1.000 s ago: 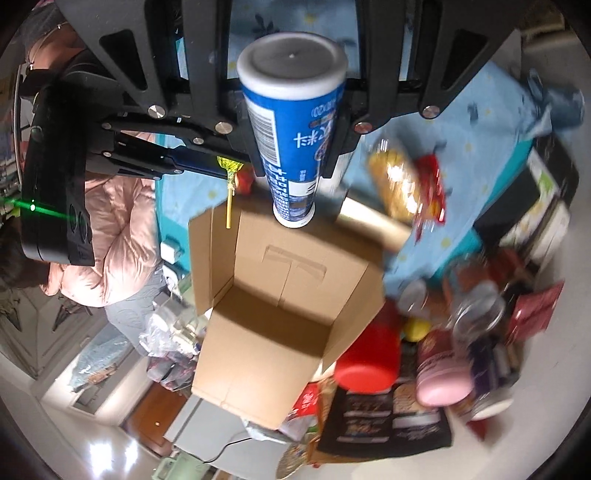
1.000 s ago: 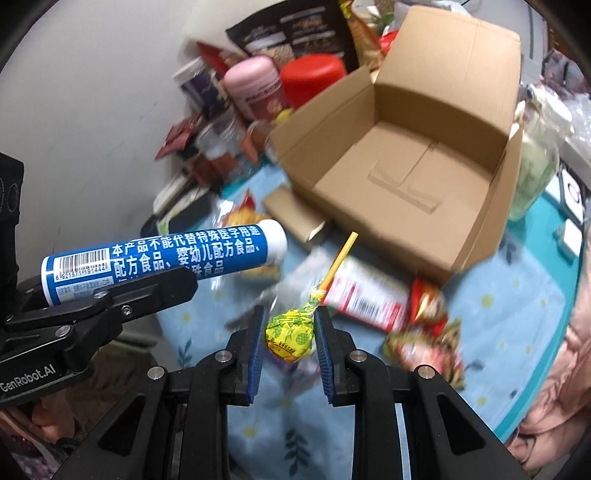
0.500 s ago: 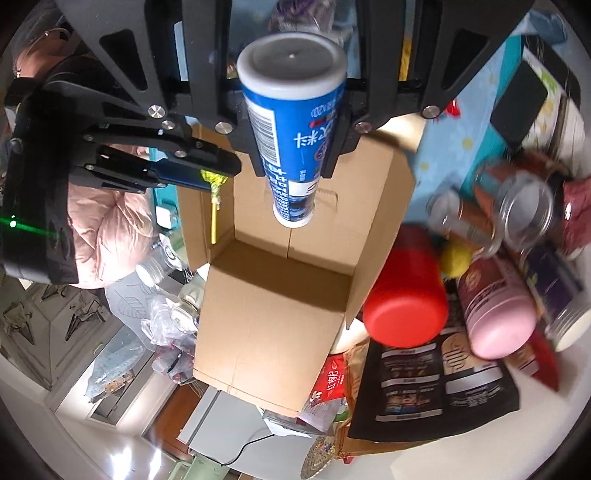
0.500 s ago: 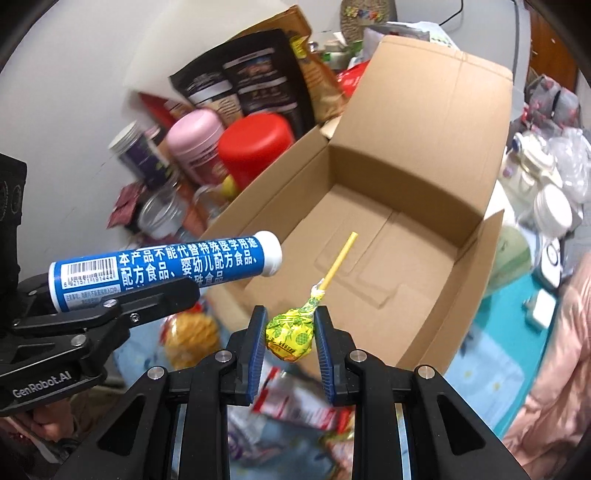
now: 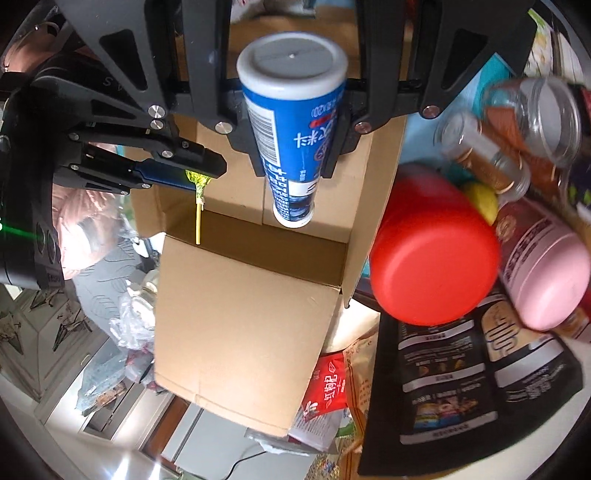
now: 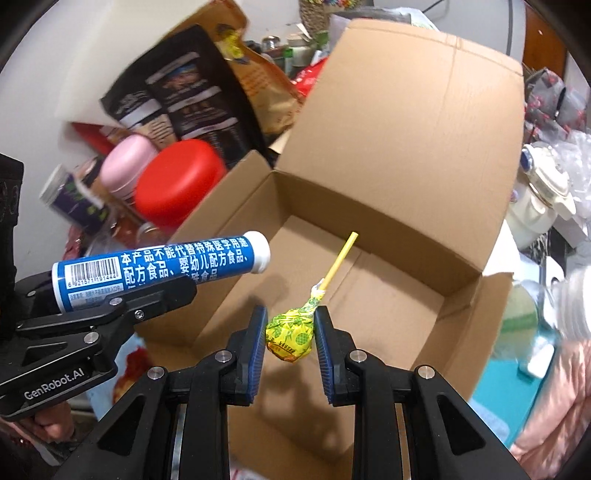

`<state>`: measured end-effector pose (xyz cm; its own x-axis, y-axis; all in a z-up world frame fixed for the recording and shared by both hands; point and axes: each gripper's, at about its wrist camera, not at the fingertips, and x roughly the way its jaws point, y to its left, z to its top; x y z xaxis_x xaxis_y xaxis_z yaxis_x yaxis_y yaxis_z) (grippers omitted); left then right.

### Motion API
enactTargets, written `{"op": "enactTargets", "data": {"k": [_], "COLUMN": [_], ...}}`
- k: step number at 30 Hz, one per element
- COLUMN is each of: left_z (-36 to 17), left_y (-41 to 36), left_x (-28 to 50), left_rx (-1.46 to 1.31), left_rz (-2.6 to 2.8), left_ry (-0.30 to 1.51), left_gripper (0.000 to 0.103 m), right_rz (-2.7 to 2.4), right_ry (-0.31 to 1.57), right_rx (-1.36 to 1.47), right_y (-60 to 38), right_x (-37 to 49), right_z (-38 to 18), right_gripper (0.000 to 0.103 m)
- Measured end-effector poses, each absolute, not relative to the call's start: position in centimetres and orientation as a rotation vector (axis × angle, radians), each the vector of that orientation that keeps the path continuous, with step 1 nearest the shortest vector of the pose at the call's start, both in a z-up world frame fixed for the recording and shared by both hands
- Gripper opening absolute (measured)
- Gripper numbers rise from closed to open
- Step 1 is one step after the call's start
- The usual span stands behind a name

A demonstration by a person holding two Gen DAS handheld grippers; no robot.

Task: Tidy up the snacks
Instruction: 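Lower the bottle and lollipop into the box and open both tools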

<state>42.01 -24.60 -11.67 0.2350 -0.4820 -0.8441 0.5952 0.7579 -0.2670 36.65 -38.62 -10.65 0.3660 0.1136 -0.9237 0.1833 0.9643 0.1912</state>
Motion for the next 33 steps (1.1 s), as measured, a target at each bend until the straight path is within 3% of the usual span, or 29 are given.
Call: {"op": "enactTargets", "data": {"k": [15, 21, 23, 30, 33], "left_z": [-15.8, -17.9, -18.0, -17.2, -16.3], "left_y": [-29.5, -30.2, -30.1, -29.7, -29.2], "left_x": [44.8, 45.4, 45.4, 44.5, 44.1], "left_rx": [0.294, 0.282, 0.279, 0.326, 0.324], "left_rz": [-0.710, -0.717, -0.716, -0.674, -0.660], "left_ry": [1.120, 1.228, 1.229, 1.214, 1.200], "left_gripper": [0.028, 0.028, 0.028, 0.028, 0.029], "right_rz": [-0.084, -0.115, -0.125, -0.203, -0.205], "right_ry": [1.282, 1.311, 1.319, 1.330, 1.325], "right_rx": [0.279, 0.256, 0.254, 0.214, 0.216], "right_y": [-41.3, -41.4, -41.5, -41.5, -41.5], "right_x": [40.0, 39.9, 39.8, 39.0, 38.4], "right_z": [-17.2, -18.0, -18.0, -17.3, -16.6], "right_gripper": [0.026, 0.026, 0.030, 0.059, 0.062]}}
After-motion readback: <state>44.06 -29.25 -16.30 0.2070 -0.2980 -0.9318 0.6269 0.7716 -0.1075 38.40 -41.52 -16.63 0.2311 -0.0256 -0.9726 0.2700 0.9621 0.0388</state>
